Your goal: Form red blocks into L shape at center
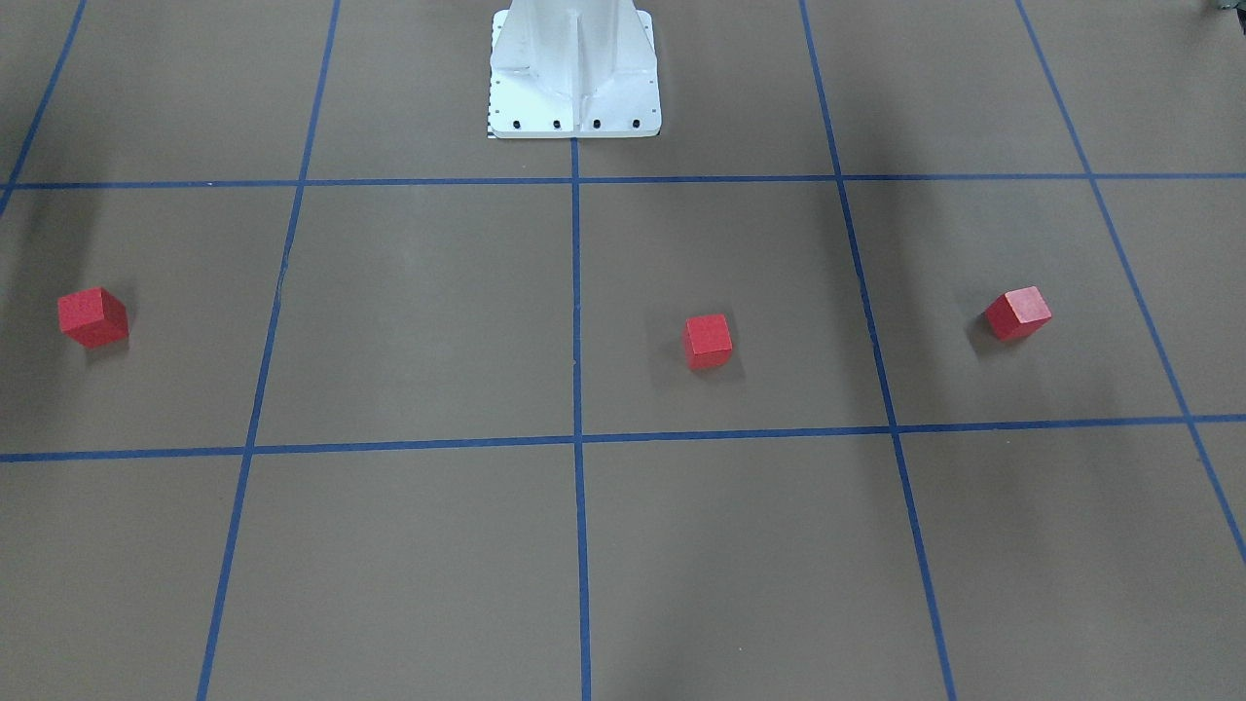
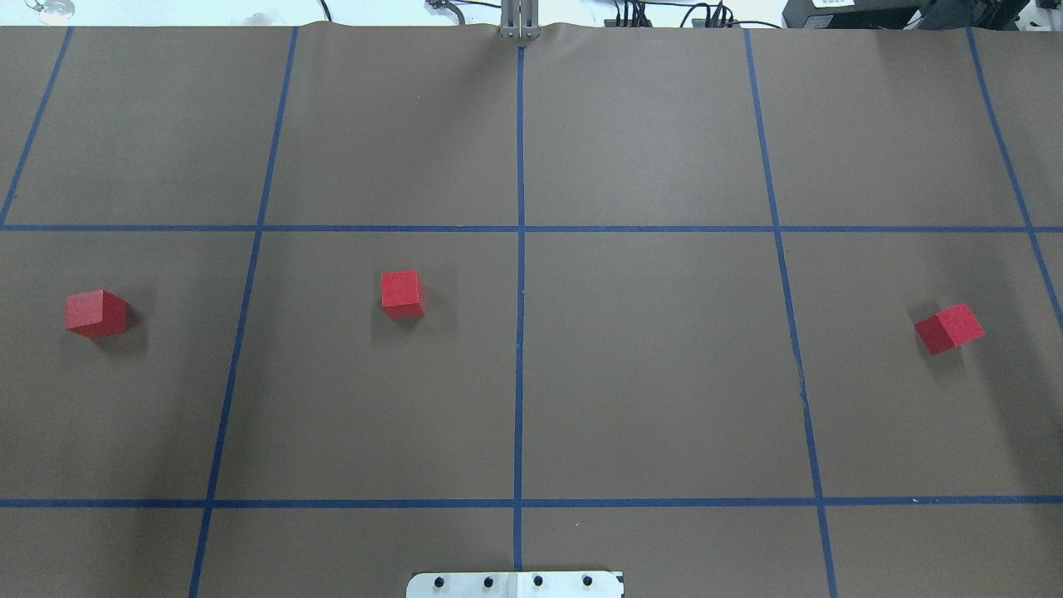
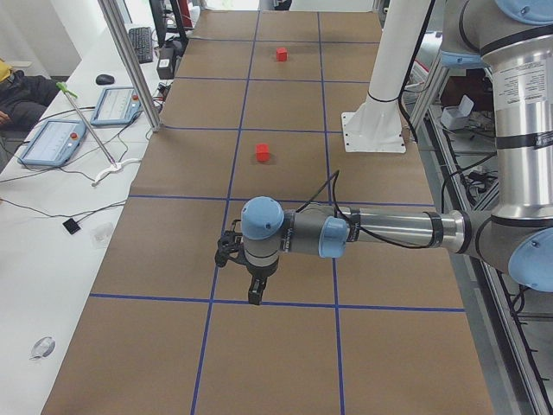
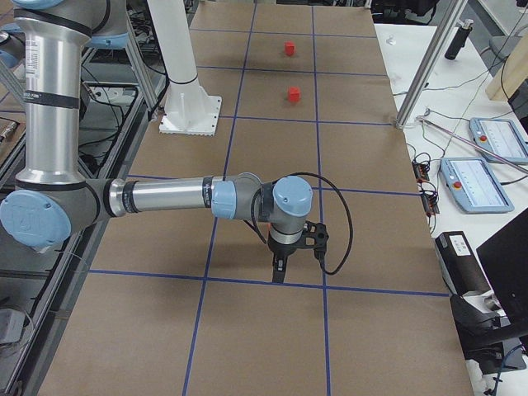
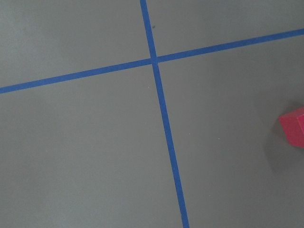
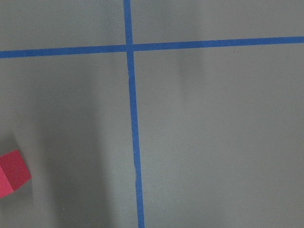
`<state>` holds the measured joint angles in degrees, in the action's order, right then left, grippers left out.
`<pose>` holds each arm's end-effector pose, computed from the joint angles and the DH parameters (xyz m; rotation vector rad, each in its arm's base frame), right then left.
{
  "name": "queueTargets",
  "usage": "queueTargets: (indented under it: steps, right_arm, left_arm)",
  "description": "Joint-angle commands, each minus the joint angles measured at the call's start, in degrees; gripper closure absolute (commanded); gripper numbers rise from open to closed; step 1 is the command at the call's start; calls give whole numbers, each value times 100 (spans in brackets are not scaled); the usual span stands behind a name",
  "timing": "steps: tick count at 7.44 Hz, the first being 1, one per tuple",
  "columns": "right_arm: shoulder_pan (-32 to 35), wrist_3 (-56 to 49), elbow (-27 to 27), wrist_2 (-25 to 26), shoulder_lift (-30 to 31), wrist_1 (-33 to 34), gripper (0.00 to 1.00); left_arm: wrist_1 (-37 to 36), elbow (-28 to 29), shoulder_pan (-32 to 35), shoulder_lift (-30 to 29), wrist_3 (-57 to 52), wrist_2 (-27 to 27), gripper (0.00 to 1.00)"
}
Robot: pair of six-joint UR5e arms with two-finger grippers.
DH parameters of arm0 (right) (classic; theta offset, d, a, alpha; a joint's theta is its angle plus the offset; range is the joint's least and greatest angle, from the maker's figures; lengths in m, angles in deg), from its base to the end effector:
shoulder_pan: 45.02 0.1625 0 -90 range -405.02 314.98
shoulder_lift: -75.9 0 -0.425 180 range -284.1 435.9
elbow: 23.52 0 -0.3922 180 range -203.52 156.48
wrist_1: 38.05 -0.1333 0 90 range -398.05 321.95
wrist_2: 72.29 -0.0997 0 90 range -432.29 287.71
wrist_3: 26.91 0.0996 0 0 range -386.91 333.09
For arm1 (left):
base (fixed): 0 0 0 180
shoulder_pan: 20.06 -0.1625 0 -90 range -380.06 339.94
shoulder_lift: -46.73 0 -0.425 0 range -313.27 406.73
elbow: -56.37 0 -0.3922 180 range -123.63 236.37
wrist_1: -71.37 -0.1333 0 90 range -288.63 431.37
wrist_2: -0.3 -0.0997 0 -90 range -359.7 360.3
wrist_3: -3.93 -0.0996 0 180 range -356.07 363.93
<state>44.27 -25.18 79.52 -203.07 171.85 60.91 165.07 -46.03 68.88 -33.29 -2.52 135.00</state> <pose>0.0628 -0.4431 0.6154 -0.0464 -0.7109 0.0287 -0.0554 -0.4260 0.6243 0.1380 0.7747 0.1659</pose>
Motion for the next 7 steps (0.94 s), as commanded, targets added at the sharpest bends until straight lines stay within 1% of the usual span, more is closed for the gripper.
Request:
queueTargets:
  steps: [1, 2, 3, 4, 5, 7]
  right_arm:
    - [-7, 20, 129, 0, -111, -191, 0]
    - [-7, 64, 129, 0, -190, -837, 0]
    - [-7, 64, -28, 44, -200, -1279, 0]
    - [-7, 64, -343, 1, -252, -1640, 0]
    - [-7, 64, -494, 0, -140, -2087, 0]
    - [-77, 81, -968, -8, -103, -2957, 0]
  left_arm:
    - [155, 1, 0, -30, 47, 3, 0]
    - [200, 1, 0, -118, 65, 3, 0]
    - [218, 1, 0, -179, 65, 12, 0]
    - [209, 9, 0, -302, 65, 12, 0]
    - [218, 70, 0, -407, 74, 29, 0]
    - [218, 71, -17, -408, 65, 47, 0]
